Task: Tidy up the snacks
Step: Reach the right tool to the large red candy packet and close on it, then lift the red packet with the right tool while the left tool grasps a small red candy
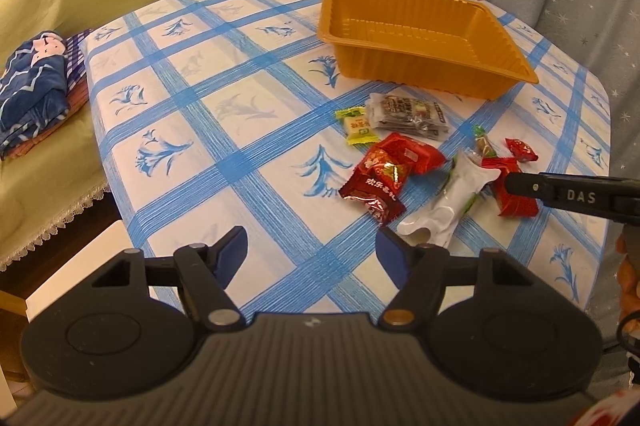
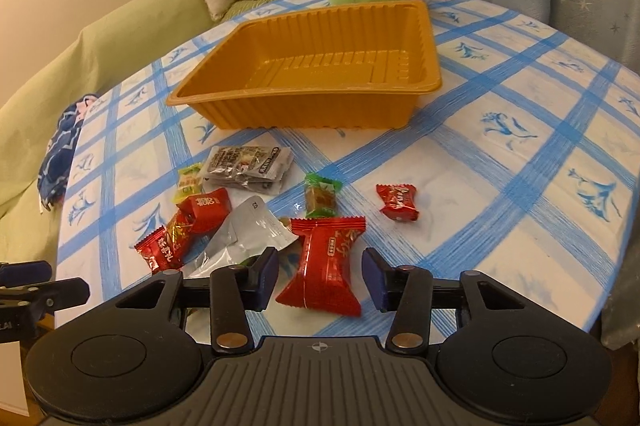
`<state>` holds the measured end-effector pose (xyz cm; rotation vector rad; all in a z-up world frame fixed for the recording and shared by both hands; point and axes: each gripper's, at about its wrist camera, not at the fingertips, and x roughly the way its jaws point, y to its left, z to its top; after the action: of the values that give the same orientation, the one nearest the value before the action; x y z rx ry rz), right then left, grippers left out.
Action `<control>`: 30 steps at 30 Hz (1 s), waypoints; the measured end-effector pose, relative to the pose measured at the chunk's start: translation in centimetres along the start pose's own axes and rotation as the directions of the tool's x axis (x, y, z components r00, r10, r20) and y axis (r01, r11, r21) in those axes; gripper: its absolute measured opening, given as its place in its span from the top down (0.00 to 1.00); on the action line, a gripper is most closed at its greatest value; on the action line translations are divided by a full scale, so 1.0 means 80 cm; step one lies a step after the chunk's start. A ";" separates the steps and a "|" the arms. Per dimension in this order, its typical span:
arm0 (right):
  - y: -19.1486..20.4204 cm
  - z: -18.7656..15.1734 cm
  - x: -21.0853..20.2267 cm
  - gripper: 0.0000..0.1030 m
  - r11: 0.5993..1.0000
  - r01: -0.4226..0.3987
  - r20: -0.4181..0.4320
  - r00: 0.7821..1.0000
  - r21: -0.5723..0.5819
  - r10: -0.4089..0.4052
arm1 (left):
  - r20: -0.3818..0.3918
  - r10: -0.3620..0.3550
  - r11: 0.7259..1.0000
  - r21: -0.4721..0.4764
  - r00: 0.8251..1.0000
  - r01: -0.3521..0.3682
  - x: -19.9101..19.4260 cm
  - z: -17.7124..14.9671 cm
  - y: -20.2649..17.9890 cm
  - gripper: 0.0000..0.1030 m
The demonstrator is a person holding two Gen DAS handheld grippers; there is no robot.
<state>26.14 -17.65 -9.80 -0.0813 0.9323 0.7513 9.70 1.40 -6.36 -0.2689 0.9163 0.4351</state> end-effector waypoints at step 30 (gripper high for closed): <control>-0.060 -0.001 -0.030 0.76 0.996 0.025 0.043 0.999 0.086 -0.029 | -0.030 -0.043 0.999 -0.001 0.999 0.043 0.057 0.016 -0.050 0.53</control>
<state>28.18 -22.57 -9.26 -0.0024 0.9184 0.6847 14.96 -0.46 -9.14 -0.2955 0.9382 0.3920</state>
